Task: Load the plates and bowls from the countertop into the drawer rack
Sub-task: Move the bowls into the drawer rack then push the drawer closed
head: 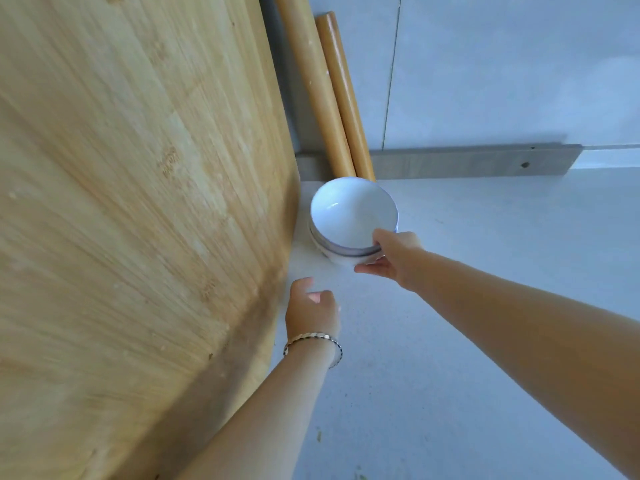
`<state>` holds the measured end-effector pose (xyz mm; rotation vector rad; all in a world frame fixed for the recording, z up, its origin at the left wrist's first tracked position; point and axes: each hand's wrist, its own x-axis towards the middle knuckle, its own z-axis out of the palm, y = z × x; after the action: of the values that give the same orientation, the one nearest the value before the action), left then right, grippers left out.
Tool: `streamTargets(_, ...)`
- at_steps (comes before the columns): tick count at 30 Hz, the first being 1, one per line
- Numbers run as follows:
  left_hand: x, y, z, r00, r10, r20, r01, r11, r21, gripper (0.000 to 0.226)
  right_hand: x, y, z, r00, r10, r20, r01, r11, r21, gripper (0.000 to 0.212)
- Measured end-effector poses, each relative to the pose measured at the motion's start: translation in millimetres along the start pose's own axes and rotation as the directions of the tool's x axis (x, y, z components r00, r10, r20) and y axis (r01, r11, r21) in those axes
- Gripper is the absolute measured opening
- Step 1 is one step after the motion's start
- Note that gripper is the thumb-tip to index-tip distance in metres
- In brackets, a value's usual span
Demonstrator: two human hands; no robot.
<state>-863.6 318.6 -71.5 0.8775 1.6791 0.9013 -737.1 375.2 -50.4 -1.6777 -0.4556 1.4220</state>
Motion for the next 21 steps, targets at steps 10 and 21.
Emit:
streamTargets(10, -113.9, 2.7, 2.8, 0.823, -0.316, 0.471, 0.219, 0.943, 0.25, 0.03, -145.0, 81.8, -165.7, 0.987, 0.129, 0.096, -0.101, 0.962, -0.253, 0.028)
streamTargets(21, -341.6, -94.9, 62.6, 0.673, -0.357, 0.648, 0.103, 0.913, 0.396, 0.04, -329.8, 173.8, -371.4, 0.979, 0.169, 0.112, -0.078, 0.824, -0.561, 0.039)
